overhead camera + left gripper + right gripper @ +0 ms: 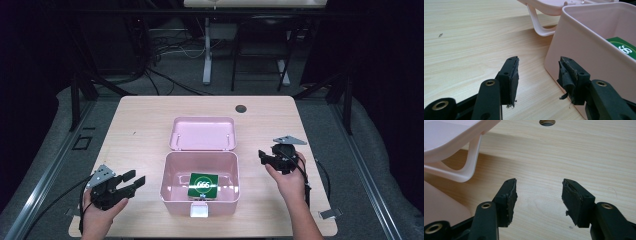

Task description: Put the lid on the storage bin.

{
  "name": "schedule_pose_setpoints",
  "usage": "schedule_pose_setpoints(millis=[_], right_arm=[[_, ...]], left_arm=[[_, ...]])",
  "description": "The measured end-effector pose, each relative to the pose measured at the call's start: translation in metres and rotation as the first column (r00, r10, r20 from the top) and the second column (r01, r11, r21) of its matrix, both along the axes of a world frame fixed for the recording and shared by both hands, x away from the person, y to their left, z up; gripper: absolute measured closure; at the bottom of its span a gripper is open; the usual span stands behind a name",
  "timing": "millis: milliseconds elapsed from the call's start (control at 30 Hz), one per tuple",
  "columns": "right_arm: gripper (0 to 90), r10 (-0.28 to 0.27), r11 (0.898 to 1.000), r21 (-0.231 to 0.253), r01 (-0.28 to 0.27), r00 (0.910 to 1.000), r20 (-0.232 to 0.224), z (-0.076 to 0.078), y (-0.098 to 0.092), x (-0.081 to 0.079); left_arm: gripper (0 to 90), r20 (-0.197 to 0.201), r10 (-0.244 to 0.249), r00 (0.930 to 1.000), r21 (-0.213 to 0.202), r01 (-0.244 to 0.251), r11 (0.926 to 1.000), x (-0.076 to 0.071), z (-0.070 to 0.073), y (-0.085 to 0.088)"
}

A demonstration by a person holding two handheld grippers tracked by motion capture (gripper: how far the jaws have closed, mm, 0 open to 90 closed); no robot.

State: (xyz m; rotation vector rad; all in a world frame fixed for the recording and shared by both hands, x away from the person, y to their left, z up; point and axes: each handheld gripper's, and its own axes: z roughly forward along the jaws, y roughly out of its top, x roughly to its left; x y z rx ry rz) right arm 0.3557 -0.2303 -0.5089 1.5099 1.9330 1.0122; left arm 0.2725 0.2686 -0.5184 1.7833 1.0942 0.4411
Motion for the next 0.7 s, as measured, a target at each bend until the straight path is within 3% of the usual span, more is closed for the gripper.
schedule_pose_setpoints(millis=[300,433,700], right_arm=[[44.4,-0.011,1.000,-0.005,0.011,0.9994,-0.033,-0.003,-0.004,0.000],[47.9,-0.004,1.000,0.030,0.006,0.9984,-0.056,-0.004,-0.007,0.000],[48.8,-0.009,0.999,0.030,0.010,0.9989,-0.047,-0.003,-0.004,0.000]], left_arm=[[50.5,-0.015,0.011,0.9998,0.007,-0.011,0.9999,0.007,-0.002,-0.001],[50.8,-0.016,0.015,0.9998,0.009,-0.015,0.9999,0.011,-0.005,-0.002],[50.9,-0.026,0.018,0.9995,0.016,-0.018,0.9997,0.011,-0.008,0.001]])
